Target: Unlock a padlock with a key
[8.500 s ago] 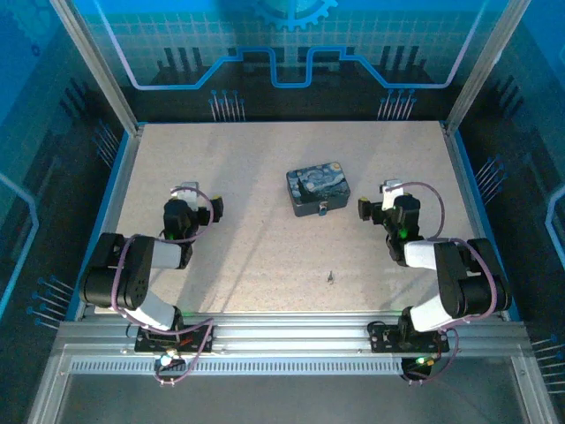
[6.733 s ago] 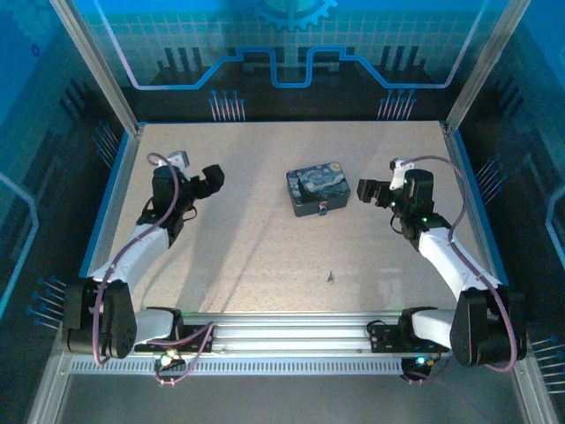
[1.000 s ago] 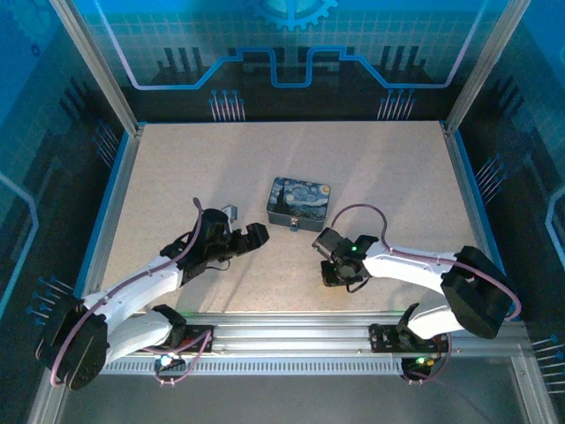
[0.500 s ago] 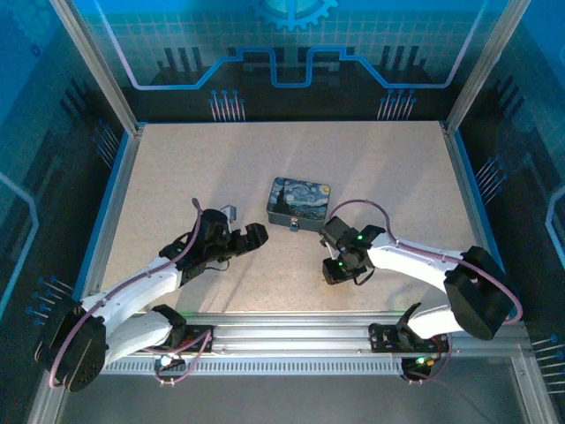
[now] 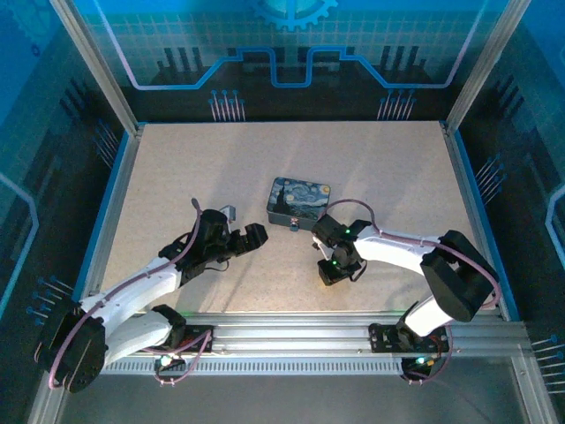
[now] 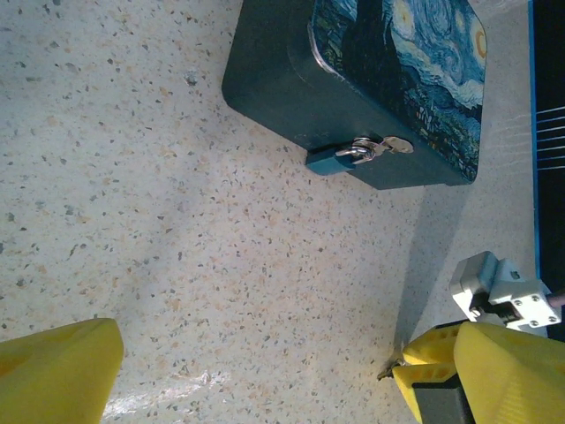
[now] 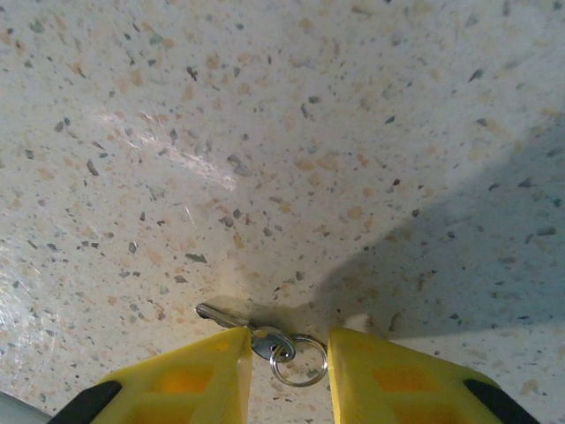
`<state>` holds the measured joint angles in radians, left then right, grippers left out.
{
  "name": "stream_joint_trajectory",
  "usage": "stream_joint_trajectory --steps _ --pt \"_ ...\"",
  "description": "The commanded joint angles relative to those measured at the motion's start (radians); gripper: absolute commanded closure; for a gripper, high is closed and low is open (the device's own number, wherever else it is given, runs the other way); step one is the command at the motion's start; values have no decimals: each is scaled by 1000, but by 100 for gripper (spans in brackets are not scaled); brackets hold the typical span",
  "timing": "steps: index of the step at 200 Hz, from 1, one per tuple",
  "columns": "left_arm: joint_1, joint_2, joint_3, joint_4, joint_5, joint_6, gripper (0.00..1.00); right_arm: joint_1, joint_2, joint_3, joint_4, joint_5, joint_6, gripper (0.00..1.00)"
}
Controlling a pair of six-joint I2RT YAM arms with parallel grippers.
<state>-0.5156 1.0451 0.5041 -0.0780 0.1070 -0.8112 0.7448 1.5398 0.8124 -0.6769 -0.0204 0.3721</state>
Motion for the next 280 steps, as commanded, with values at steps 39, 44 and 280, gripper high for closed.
stream_joint_trajectory --steps 39,44,280 --pt "-9 -16 18 -21 -24 11 2 9 32 5 -40 -40 0 71" --pt "-9 -14 17 -20 -24 12 2 14 36 5 -42 -41 1 71" --pt "-8 -47 73 20 94 5 5 1 -158 -74 178 -154 91 100"
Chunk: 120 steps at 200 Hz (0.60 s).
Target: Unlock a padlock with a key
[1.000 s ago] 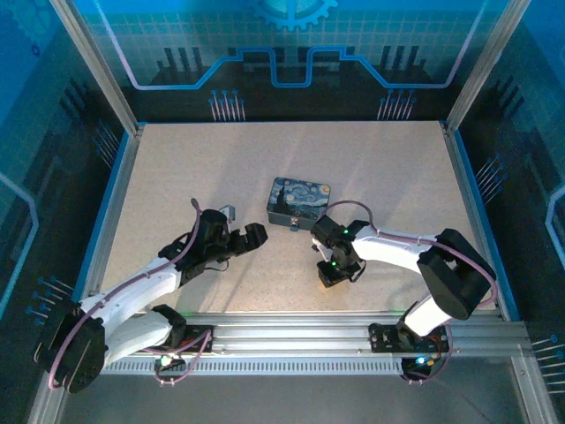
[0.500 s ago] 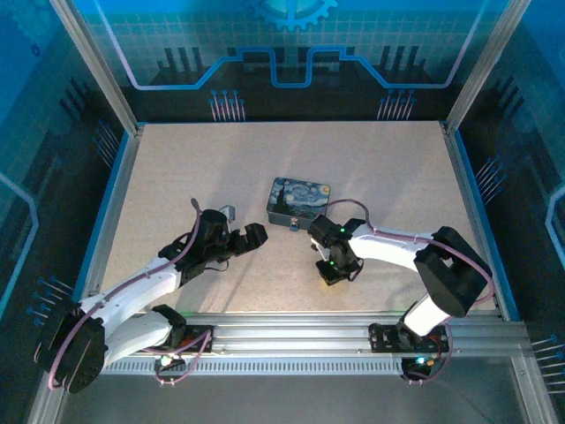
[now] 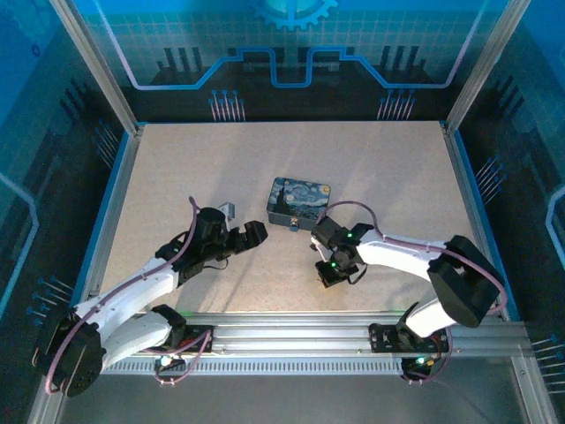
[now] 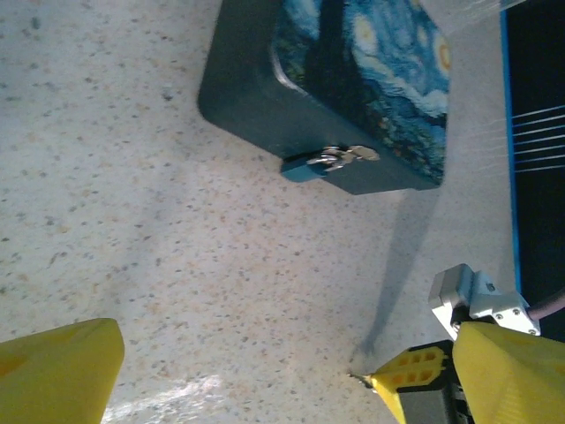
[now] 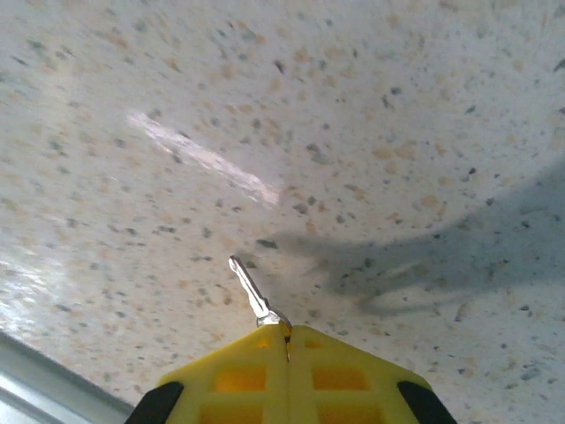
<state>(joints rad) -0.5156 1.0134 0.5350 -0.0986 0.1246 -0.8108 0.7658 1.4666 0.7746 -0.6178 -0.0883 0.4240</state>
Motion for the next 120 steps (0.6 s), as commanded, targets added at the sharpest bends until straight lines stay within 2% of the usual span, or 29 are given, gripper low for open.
stream_joint_trajectory --steps 1,38,66,92,120 --pt "-9 -15 43 45 80 4 5 -22 -88 -38 125 -87 40 100" --pt "-11 21 67 153 189 -44 10 -49 -232 -102 327 -138 115 100" --pt "-27 56 80 238 237 -92 17 -71 -320 -148 495 -143 210 100" --pt "-65 106 99 301 248 -122 25 -82 -357 -191 680 -149 338 100" --pt "-115 167 128 340 238 -123 32 -83 -347 -191 772 -176 420 100"
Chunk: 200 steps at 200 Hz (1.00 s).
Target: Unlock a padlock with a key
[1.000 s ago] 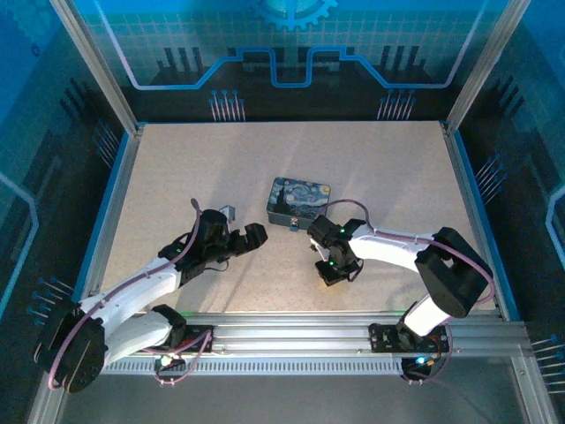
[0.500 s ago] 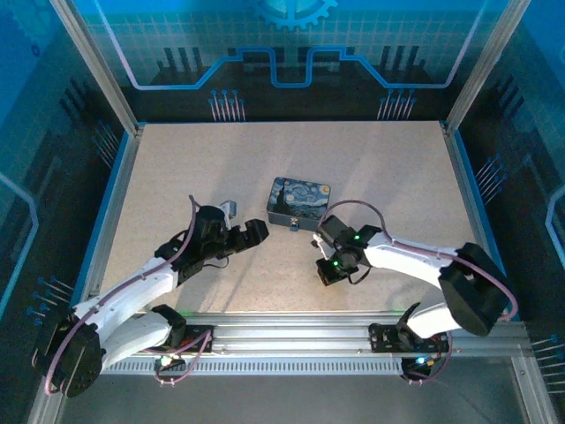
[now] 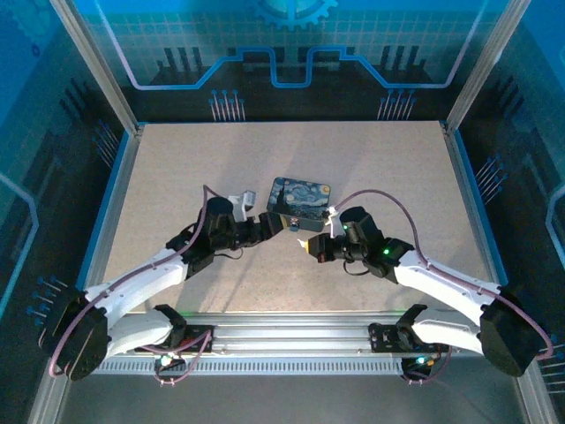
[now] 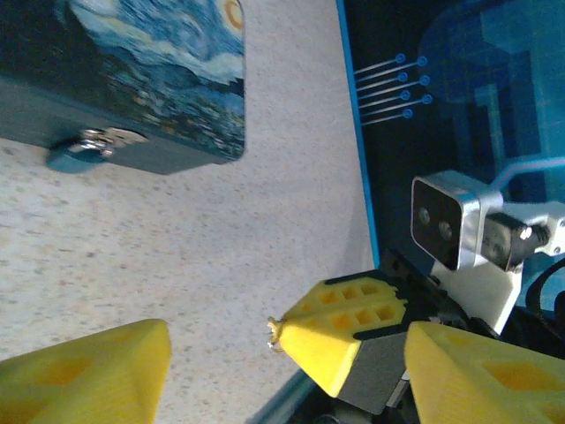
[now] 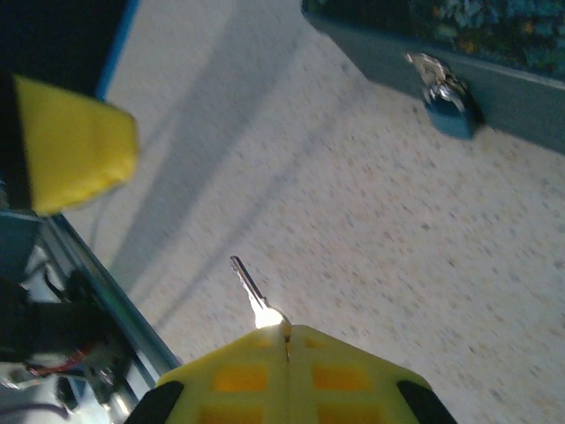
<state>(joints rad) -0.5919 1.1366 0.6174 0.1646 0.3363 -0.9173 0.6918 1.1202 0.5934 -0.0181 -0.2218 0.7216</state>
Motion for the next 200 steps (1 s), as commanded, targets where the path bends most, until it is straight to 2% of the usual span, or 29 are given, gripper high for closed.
stream_joint_trajectory --steps 1,40,94,145,171,200 --pt "-40 45 47 77 26 -17 33 -9 0 -9 174 -45 125 100" --pt "-77 111 71 115 12 -19 42 -8 3 3 198 -61 162 100" --pt "-85 135 84 134 -12 -20 61 -8 -4 -11 188 -81 168 100" --pt "-85 134 88 123 -24 -13 87 -9 -26 -36 196 -81 171 100" --pt "-86 124 97 106 -20 6 100 -30 -38 -54 236 -150 154 98" --pt "-85 107 102 99 -11 29 100 -85 -42 -81 281 -251 153 93"
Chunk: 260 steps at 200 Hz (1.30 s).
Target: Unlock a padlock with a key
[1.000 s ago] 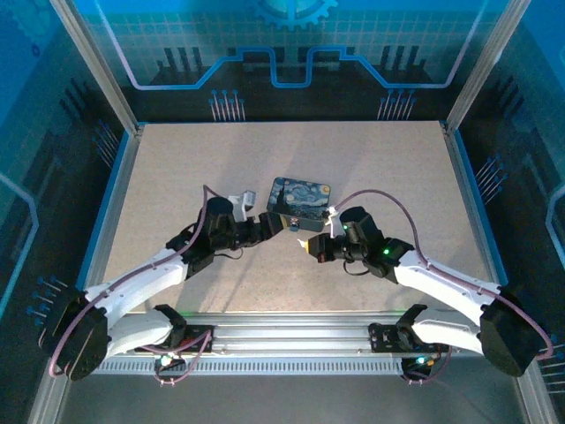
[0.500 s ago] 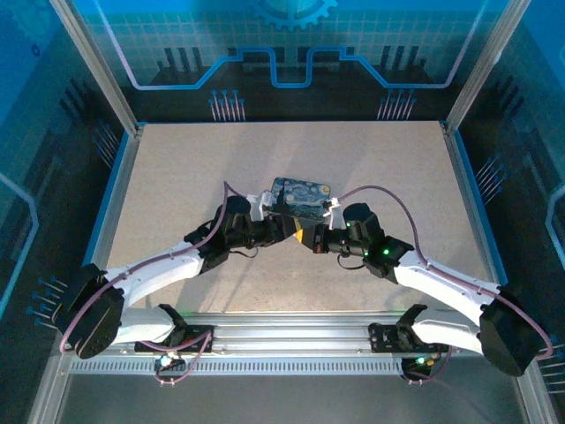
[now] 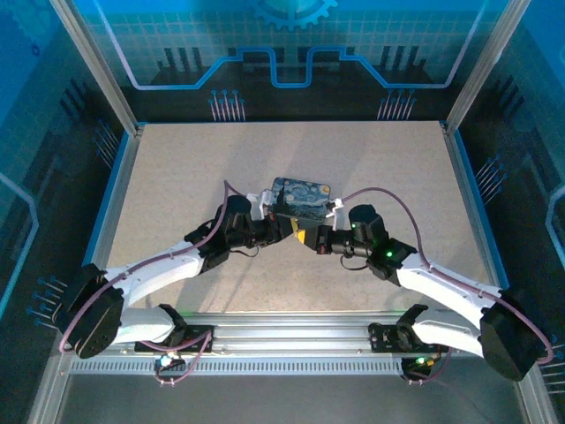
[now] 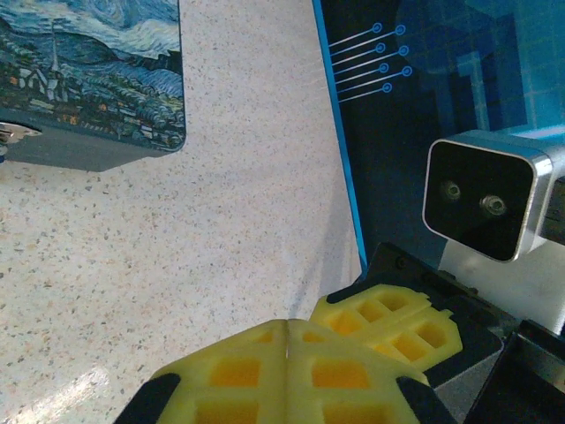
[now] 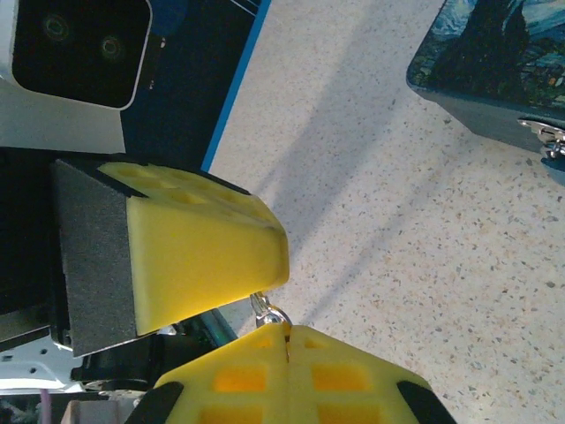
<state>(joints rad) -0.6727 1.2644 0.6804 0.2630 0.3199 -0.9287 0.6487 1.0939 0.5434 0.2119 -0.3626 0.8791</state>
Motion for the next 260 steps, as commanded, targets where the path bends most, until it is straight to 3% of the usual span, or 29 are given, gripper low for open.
stream_joint_trajectory --steps 1,44,92,182,260 --pt "-4 -21 39 1 7 41 100 -43 -16 -32 51 -113 -4 93" --pt "-5 -29 40 -5 14 49 100 -75 -25 -39 87 -163 1 77" --pt "-4 -28 40 1 19 48 100 -75 -5 -44 135 -179 19 70" --pt "-5 -31 32 11 19 43 100 -53 60 -15 165 -179 26 70" --pt "-4 -31 42 -29 22 73 100 -50 28 -28 118 -135 19 87"
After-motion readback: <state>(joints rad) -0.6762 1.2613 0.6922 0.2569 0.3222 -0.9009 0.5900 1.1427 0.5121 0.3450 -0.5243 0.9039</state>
